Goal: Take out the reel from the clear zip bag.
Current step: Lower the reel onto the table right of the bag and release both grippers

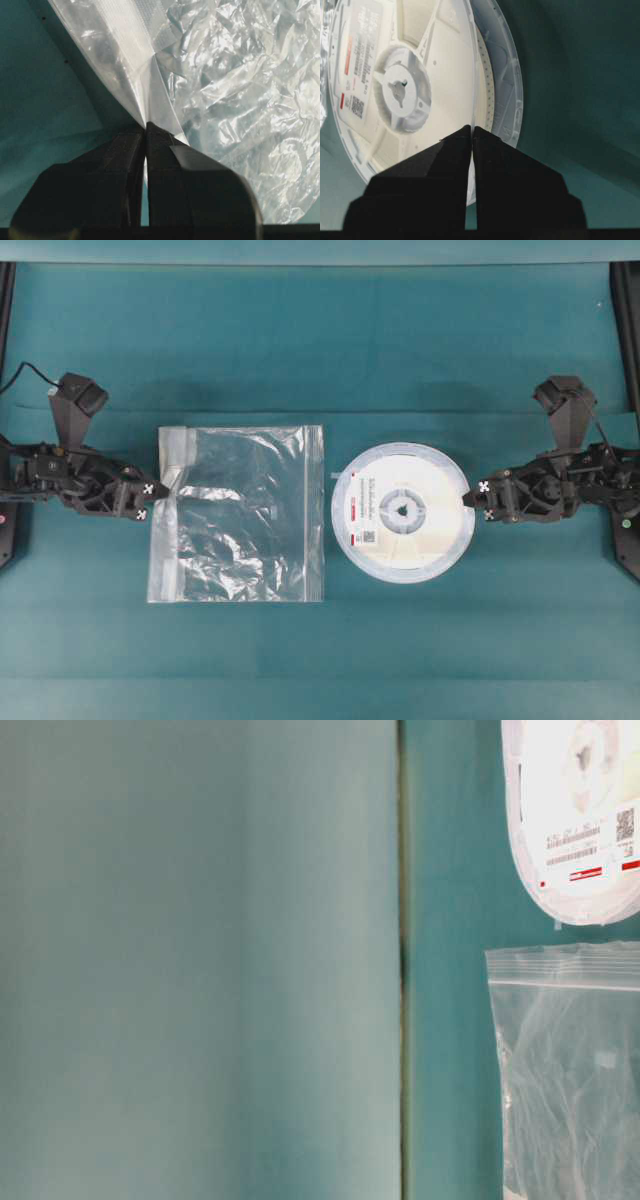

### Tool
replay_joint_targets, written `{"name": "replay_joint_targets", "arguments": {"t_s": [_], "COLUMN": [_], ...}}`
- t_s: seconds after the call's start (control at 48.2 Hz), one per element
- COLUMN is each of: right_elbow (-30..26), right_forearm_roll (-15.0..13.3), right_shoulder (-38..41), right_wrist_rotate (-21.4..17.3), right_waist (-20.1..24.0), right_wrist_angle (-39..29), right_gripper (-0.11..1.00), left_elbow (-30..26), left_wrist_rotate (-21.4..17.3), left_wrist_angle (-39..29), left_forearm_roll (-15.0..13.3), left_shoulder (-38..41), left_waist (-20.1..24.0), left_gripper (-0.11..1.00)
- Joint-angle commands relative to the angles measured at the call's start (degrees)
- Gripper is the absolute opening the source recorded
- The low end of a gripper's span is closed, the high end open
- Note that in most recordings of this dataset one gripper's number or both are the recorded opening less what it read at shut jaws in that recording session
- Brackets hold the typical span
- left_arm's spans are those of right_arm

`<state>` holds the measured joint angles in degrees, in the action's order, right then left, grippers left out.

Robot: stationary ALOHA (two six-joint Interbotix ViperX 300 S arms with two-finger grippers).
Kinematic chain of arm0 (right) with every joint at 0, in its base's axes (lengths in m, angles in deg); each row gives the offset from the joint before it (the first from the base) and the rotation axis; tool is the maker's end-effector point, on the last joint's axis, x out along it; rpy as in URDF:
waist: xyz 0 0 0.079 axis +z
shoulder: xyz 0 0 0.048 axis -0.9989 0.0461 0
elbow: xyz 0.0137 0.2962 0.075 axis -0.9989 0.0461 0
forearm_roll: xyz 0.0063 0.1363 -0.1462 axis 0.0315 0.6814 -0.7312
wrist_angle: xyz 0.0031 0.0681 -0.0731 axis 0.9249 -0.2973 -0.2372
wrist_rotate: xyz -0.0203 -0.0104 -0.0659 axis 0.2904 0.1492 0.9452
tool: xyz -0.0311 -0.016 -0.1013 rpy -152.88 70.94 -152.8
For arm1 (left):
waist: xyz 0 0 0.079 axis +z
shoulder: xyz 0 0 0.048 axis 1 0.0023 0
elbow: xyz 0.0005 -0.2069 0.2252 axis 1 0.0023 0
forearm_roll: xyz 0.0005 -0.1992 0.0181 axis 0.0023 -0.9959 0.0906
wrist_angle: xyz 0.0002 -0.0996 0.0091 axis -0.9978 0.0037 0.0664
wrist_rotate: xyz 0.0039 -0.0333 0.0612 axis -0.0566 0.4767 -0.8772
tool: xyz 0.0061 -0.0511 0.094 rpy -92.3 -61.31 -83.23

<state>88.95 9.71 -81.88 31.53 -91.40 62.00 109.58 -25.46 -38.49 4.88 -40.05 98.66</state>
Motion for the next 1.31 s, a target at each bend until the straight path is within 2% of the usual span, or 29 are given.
{"name": "replay_joint_targets", "arguments": {"t_s": [0.0,0.456,0.519,0.622,0.809,0.913,1.224,1.286], "right_elbow": [-0.3,-0.4,-0.6,-0.7,-0.9,-1.1,-1.1,-1.2], "right_forearm_roll": [0.2,0.1,0.1,0.1,-0.3,-1.4,-1.4,-1.4], "right_shoulder": [-0.5,-0.5,-0.5,-0.5,-0.6,-0.8,-1.2,-1.2], "right_wrist_rotate": [-0.4,-0.4,-0.7,-0.8,-0.4,0.3,0.6,0.7], "right_waist": [-0.2,-0.2,-0.2,-0.2,0.3,0.7,0.6,0.5], "right_wrist_angle": [0.1,-1.1,-1.2,-1.2,-0.8,0.1,0.9,1.0], "right_gripper": [0.02,0.02,0.06,0.20,0.73,0.93,0.94,0.94], "left_elbow": [-0.6,-0.6,-0.7,-0.9,-1.2,-1.5,-1.6,-1.4], "left_wrist_rotate": [-0.2,-0.3,-0.3,-0.3,-0.3,-0.2,-0.6,-0.8], "left_wrist_angle": [-0.1,-0.2,-0.2,-0.2,-0.2,-0.2,-0.2,-0.1], "left_forearm_roll": [0.2,0.2,0.2,0.2,0.2,0.2,0.3,0.3], "left_shoulder": [0.6,0.4,0.5,0.4,0.5,0.6,0.3,0.2], "left_waist": [-0.2,-0.2,-0.2,-0.2,-0.2,-0.2,-0.2,-0.2], "left_gripper": [-0.01,-0.01,-0.01,-0.01,-0.01,-0.01,0.00,0.03]}}
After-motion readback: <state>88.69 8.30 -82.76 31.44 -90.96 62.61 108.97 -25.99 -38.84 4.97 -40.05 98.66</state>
